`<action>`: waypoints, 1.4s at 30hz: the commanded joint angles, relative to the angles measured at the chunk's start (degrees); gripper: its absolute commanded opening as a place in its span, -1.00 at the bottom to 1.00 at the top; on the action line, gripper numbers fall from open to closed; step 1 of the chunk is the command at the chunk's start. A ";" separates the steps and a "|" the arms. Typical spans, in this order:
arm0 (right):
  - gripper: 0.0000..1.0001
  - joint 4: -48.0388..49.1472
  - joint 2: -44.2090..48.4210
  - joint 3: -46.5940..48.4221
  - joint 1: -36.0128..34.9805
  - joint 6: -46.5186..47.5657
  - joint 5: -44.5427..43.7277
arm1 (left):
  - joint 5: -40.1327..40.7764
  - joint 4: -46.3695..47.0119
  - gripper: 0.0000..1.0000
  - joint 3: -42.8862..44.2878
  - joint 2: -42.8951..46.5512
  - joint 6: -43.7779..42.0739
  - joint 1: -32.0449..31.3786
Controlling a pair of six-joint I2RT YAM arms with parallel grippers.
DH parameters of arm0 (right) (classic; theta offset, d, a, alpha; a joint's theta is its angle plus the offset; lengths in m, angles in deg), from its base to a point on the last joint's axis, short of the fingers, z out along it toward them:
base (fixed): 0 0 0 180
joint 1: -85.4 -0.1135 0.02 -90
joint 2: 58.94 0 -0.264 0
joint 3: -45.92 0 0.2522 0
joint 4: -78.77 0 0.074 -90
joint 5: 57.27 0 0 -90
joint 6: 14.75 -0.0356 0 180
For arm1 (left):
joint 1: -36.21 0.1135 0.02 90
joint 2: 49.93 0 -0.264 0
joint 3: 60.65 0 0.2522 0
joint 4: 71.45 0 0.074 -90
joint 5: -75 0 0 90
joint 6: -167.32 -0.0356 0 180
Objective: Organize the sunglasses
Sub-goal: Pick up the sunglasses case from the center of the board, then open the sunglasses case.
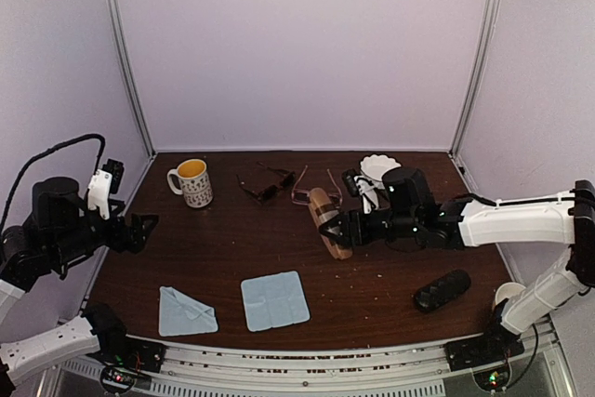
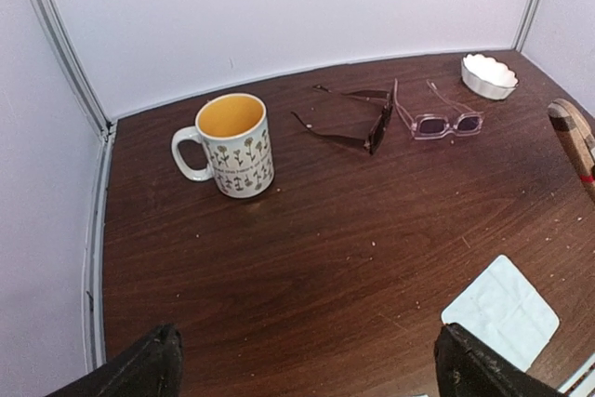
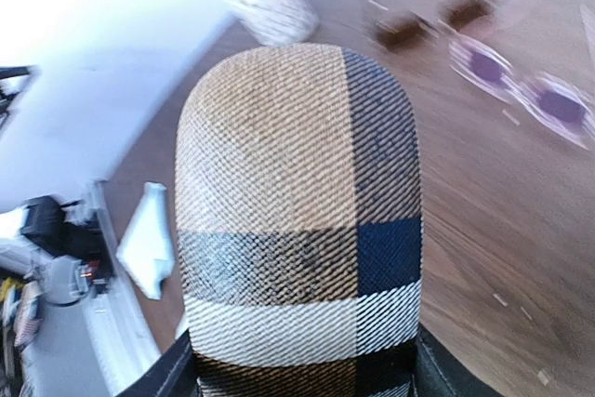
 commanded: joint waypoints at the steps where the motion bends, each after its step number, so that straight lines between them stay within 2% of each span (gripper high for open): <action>1: -0.26 15.94 -0.60 1.64 -1.38 2.47 9.92 | -2.84 5.60 0.96 0.61 0.88 -0.57 -0.20; 10: -0.35 26.91 -1.62 -0.95 -2.27 2.40 14.82 | -26.71 17.57 0.95 -0.37 -6.54 0.09 -0.22; 14: -0.37 27.27 -0.23 -3.06 -2.38 3.13 13.57 | -38.01 28.79 0.96 -3.07 -12.02 2.27 -0.27; 19: -0.38 31.29 2.01 -6.85 -2.89 2.58 14.08 | -47.63 44.37 0.95 -5.23 -18.81 6.22 -0.58; 23: -0.42 33.14 2.12 -7.75 -3.93 3.49 13.74 | -48.95 49.21 0.95 -3.29 -24.70 5.74 -3.14; 26: -0.50 33.50 1.05 -7.50 -4.54 3.99 12.74 | -49.85 47.73 0.95 -0.06 -28.40 3.93 -4.91; 28: -0.57 33.92 0.54 -7.38 -4.82 4.39 11.95 | -50.28 44.56 0.95 3.00 -29.50 1.54 -5.63; 33: -0.59 36.07 0.33 -7.97 -6.11 6.47 9.62 | -49.47 32.18 0.95 10.95 -31.19 -7.38 -6.33; 36: -0.60 35.42 1.18 -6.41 -6.22 8.92 8.32 | -48.92 28.60 0.96 14.10 -31.25 -11.57 -6.34; 39: -0.60 29.08 2.21 -0.72 -6.14 14.70 6.97 | -46.52 29.23 0.96 14.74 -30.37 -15.93 -6.33; 42: -0.54 15.05 1.01 10.69 -6.02 23.60 8.86 | -44.09 29.93 0.96 16.37 -29.84 -19.42 -6.33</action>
